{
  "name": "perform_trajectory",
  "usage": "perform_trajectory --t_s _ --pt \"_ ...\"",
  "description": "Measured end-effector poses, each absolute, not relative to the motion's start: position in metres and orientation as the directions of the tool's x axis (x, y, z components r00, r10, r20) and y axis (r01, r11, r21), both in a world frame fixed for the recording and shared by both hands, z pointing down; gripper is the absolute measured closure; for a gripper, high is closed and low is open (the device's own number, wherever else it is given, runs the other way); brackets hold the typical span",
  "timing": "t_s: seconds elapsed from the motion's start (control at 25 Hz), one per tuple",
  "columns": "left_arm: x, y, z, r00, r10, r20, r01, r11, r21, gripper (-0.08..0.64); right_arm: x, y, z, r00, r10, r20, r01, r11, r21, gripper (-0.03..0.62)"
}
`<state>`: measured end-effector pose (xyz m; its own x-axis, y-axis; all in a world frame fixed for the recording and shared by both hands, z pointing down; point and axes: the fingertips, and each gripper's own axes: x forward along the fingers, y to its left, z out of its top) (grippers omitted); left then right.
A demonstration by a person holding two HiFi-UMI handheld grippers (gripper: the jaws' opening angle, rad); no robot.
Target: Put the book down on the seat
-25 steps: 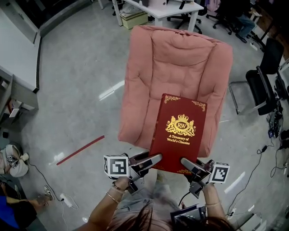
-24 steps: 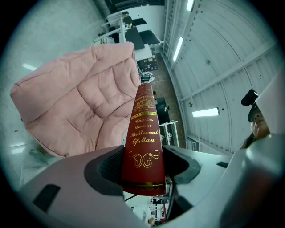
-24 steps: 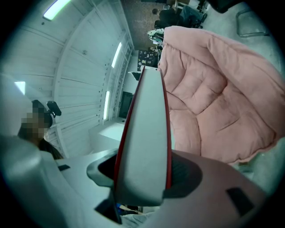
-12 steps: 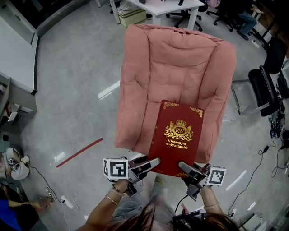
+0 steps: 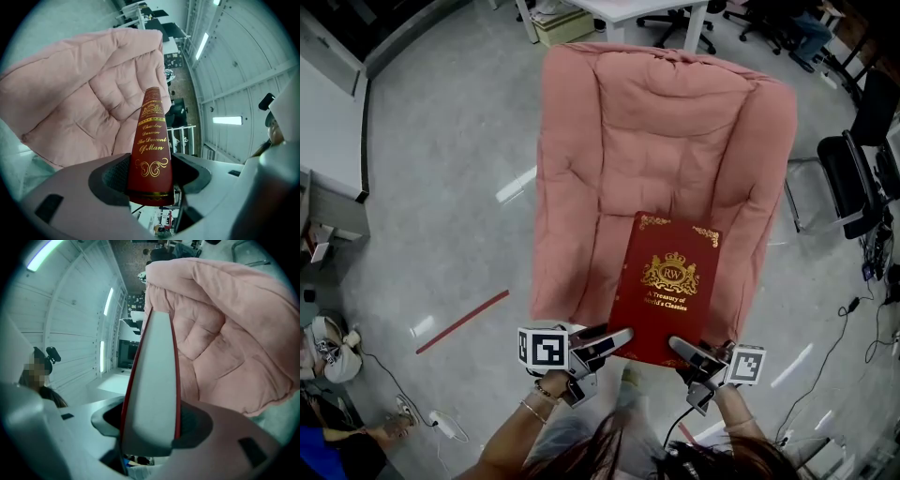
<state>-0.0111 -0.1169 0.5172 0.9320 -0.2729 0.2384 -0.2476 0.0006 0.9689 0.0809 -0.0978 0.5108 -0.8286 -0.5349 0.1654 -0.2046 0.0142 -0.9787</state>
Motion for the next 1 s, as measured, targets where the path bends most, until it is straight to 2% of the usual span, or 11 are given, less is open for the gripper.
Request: perform_trajectory --t_s 0.68,1.0 --pt "-0.011 -0.159 0.558 0.943 -0.219 0.250 -0.252 0.017 0.968 0.299 0.081 -0.136 0.550 -0.799 -0.573 0.183 -0.210 -0.019 -0.978 0.330" --pt "-0.006 -0.166 0.570 0.940 -0.235 0.249 -0.250 0.026 0.968 0.299 0.086 -0.143 0.563 -0.797 -0.573 0.191 -0.213 -0.028 -0.977 0.330"
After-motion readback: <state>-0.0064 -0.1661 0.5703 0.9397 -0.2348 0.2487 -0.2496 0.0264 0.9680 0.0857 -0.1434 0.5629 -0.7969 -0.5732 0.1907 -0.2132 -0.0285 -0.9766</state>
